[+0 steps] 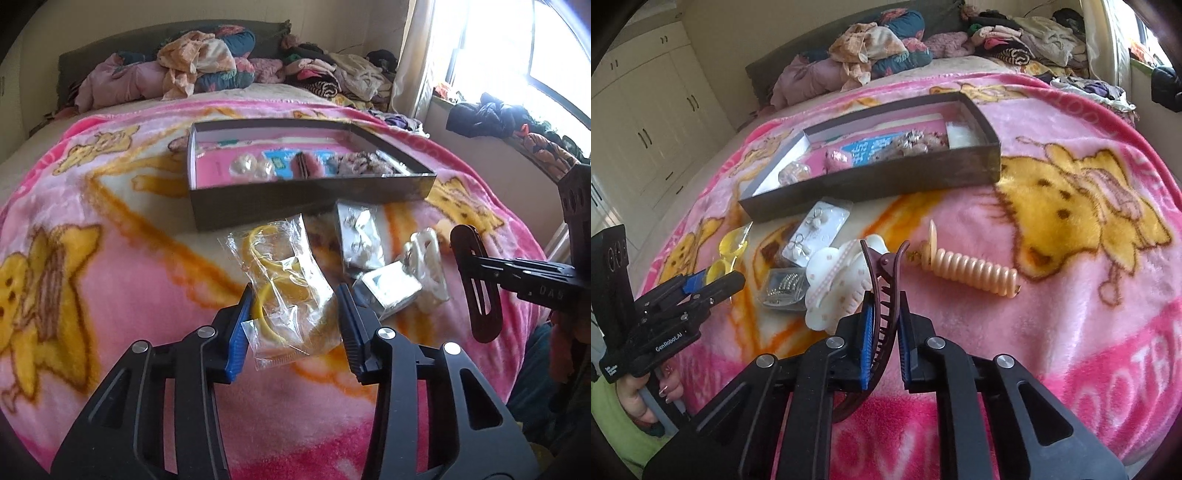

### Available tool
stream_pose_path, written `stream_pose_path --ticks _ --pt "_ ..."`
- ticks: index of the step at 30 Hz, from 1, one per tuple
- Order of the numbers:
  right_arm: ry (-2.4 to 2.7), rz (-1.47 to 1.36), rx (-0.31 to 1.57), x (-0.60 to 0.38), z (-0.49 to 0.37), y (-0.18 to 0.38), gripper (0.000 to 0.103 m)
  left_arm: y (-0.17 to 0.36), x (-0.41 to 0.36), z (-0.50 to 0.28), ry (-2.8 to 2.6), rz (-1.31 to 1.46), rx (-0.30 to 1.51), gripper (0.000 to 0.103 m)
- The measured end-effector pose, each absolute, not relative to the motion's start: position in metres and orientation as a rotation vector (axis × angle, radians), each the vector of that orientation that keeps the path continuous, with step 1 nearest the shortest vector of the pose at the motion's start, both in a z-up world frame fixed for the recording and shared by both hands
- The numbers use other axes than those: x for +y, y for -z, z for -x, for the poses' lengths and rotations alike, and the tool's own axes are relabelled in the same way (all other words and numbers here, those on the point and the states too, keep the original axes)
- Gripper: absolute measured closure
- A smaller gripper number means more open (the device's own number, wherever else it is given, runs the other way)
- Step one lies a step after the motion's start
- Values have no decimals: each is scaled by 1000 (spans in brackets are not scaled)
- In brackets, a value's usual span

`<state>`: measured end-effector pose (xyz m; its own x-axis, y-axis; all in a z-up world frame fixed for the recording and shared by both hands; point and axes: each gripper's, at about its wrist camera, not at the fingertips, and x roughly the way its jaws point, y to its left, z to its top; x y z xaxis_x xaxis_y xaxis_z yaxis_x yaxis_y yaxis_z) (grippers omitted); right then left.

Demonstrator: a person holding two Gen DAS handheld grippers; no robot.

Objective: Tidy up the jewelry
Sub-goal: 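Grasp and carry the yellow bracelet bag with left while right carries the claw clip over the box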

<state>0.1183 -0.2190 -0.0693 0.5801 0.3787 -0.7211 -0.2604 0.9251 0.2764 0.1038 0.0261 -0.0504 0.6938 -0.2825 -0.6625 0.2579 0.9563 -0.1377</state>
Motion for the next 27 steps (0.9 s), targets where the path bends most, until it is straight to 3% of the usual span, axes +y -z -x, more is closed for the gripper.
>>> stream_pose_path --ticks 27 --pt "-347 -142 758 -236 -144 26 91 10 -3 -150 353 31 637 69"
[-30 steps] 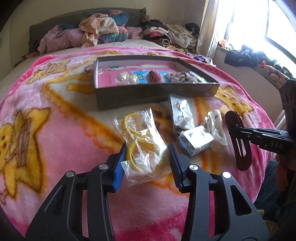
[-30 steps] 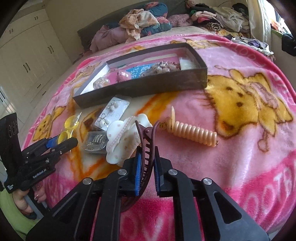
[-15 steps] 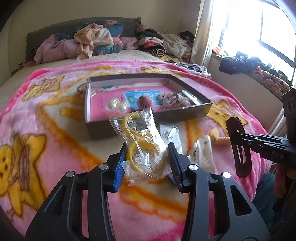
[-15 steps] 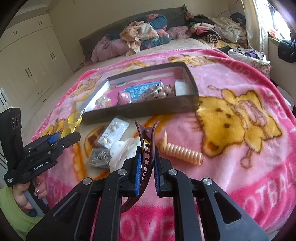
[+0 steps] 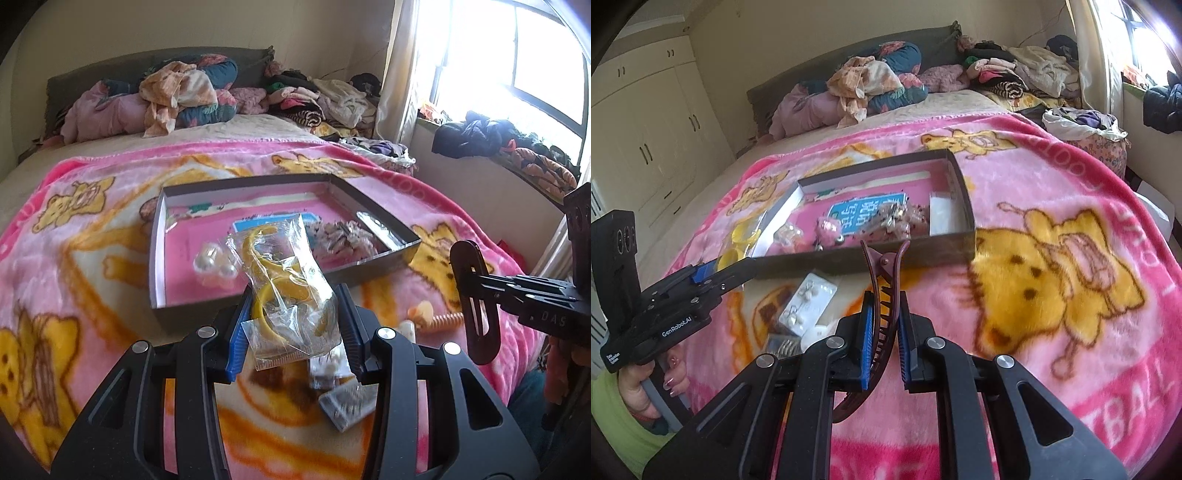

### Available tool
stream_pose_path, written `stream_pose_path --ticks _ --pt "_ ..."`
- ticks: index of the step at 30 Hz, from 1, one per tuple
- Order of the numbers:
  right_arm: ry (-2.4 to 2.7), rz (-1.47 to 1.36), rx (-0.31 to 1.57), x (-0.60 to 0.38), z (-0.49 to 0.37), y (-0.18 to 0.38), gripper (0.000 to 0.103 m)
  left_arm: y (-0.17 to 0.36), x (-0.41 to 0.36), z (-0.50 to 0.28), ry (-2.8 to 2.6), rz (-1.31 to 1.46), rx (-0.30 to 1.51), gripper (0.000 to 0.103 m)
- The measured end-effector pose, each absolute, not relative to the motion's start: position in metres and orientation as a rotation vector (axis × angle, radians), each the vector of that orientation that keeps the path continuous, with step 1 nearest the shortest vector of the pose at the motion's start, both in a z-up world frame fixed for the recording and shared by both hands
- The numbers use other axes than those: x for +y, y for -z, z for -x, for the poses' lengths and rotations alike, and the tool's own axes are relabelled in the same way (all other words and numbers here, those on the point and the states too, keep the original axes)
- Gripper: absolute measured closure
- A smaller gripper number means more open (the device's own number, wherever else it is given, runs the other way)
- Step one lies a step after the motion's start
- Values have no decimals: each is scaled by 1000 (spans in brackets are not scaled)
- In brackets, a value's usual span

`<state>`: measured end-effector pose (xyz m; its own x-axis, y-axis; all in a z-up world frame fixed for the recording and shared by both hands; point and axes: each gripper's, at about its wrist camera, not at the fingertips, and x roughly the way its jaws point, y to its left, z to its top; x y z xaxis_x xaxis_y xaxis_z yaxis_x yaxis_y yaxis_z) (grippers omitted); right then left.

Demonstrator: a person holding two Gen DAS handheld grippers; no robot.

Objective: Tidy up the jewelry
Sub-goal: 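Grasp and carry the yellow bracelet bag with left while right carries the claw clip over the box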

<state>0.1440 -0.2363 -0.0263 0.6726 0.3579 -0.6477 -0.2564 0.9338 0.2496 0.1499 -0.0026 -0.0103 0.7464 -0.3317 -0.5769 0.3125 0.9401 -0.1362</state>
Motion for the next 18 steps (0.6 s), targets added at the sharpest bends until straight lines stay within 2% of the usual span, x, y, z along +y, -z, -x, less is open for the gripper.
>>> stream_pose_path --ticks 18 --pt "-325 -133 722 -246 -184 7 91 -8 -19 -193 357 54 593 69"
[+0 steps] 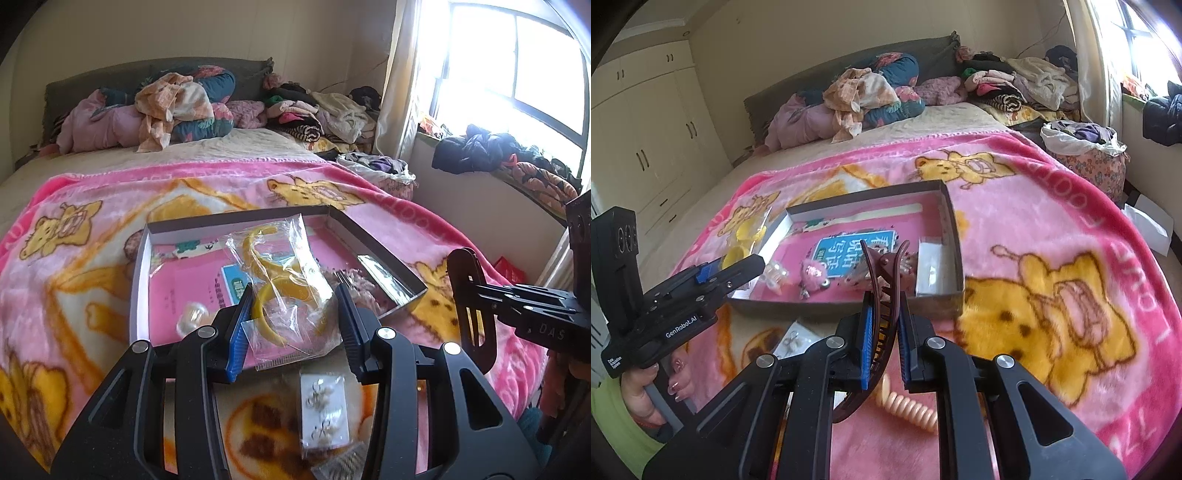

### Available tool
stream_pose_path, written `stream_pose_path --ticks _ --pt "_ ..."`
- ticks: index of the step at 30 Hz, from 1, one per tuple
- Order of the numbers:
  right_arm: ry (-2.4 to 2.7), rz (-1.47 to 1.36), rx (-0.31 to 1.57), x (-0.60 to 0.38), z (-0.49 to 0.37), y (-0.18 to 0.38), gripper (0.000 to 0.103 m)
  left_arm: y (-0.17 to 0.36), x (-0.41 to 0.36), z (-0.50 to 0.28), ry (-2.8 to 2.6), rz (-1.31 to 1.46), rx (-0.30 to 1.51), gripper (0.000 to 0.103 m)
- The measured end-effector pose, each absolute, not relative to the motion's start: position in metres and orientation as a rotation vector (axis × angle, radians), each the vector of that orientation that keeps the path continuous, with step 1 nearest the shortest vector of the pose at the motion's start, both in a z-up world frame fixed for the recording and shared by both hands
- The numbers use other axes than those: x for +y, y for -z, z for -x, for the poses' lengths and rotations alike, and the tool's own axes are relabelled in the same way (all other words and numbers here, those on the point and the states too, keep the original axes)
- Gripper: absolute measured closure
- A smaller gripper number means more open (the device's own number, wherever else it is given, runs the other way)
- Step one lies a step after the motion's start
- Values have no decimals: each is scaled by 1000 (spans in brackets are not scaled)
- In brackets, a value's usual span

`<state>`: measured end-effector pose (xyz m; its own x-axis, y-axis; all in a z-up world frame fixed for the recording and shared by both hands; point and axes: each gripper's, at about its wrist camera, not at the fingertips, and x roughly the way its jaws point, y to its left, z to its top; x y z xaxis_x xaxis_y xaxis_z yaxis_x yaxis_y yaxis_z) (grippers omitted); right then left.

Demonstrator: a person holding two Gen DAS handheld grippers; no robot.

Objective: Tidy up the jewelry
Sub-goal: 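Grasp and carry the yellow bracelet bag with left while right carries the claw clip over the box, then lower and release the bracelet bag into the box with left while right releases the claw clip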

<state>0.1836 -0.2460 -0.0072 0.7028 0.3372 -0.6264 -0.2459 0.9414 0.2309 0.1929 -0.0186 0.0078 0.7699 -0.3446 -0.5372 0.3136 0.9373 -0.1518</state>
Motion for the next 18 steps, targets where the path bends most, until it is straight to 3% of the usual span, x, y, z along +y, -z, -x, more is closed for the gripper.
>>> stream_pose_path --ticks 18 --pt "-302 -102 708 -246 -223 1 91 -1 -23 -232 328 62 617 69"
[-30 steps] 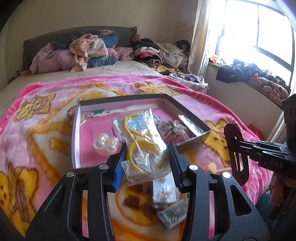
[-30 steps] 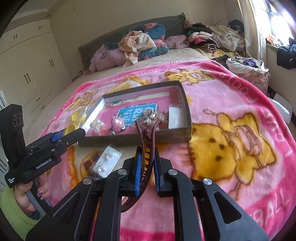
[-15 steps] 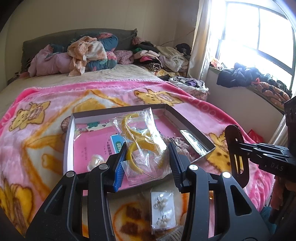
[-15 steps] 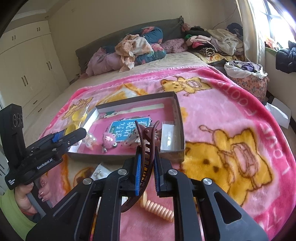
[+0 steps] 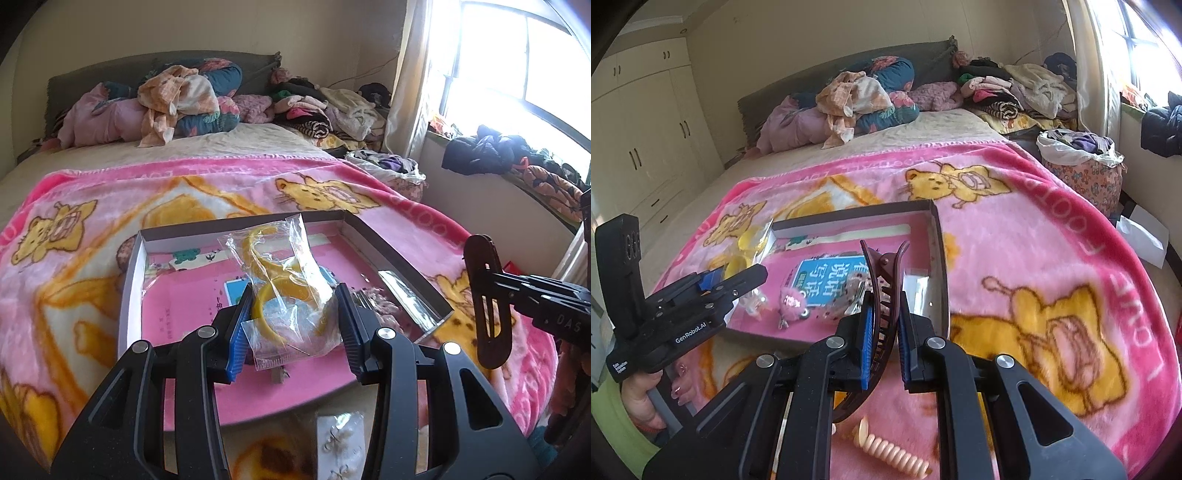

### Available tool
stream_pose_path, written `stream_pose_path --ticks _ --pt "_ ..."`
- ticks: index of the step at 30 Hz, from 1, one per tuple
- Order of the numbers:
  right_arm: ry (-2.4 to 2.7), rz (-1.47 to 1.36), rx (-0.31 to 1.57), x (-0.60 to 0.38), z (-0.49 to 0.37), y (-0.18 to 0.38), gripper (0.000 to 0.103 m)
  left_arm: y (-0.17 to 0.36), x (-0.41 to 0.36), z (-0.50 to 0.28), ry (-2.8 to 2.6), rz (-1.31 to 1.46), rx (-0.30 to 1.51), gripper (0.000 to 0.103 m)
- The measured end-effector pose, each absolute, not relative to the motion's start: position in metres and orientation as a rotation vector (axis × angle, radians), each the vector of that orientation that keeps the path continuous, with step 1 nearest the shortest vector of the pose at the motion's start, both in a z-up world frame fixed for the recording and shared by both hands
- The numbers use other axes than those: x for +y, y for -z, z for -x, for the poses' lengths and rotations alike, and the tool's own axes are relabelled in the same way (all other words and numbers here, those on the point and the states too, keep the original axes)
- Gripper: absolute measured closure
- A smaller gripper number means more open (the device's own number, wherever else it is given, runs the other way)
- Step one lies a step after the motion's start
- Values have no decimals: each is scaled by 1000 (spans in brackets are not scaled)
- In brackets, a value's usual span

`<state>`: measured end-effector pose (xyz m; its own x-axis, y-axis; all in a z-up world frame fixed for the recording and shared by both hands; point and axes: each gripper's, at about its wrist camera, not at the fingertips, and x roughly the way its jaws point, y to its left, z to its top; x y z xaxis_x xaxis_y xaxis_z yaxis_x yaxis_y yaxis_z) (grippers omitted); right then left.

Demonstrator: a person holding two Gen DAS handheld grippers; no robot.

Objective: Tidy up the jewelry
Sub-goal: 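Lower and release the bracelet bag into the box with left while right releases the claw clip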

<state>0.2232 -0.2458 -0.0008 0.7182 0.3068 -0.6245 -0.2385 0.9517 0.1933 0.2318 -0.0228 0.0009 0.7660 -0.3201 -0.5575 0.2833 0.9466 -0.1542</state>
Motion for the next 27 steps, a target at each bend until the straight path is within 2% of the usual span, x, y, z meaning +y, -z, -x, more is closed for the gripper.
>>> stream_pose_path --ticks 13,27 --pt "-291 -87 722 -243 -262 5 91 13 -20 -263 284 57 654 69" --pt "-302 -43 794 -223 -302 33 91 35 -14 -278 258 55 700 69"
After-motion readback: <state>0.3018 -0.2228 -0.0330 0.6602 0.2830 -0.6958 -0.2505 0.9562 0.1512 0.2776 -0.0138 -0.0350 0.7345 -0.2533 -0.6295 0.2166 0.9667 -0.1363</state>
